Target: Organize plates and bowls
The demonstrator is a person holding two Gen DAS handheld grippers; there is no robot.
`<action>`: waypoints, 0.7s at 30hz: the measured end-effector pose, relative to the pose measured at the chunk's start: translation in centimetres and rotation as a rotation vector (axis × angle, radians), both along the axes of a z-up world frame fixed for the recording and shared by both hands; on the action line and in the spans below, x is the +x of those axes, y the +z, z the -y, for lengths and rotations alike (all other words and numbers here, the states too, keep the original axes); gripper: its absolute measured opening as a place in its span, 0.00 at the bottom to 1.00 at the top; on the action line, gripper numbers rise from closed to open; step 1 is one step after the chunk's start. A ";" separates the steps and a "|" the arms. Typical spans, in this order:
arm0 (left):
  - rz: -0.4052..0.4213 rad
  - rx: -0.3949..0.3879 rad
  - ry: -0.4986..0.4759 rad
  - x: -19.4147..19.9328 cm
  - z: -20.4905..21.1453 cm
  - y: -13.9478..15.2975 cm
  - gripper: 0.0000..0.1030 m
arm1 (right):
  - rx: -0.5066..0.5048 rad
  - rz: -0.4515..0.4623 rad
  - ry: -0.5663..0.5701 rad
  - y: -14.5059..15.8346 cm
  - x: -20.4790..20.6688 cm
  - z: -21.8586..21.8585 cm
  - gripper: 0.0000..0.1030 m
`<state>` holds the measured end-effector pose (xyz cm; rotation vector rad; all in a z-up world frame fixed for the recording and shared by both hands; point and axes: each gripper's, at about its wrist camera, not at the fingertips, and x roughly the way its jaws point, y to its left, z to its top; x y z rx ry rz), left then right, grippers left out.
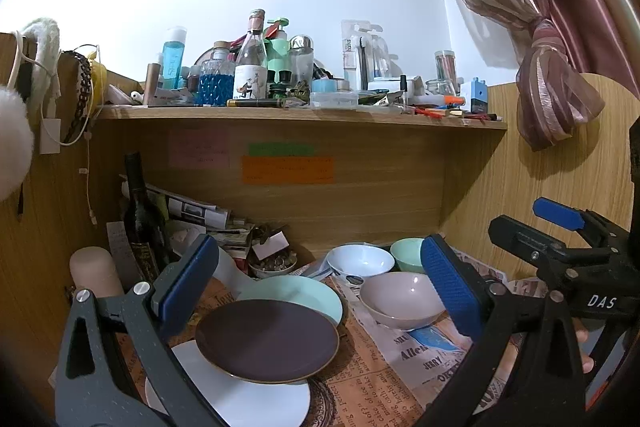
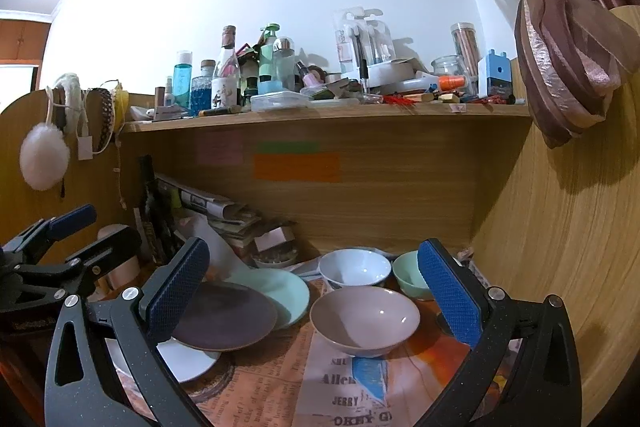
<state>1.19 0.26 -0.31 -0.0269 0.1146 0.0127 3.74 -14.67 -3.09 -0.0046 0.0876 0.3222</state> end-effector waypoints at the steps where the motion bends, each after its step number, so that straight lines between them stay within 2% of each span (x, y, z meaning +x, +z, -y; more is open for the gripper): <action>1: 0.000 0.000 0.000 0.0 -0.1 0.0 1.00 | 0.003 0.001 0.000 0.0 0.0 0.0 1.00; 21: 0.007 0.018 -0.001 0.5 0.3 -0.2 1.00 | 0.003 0.003 0.004 0.0 -0.4 0.2 1.00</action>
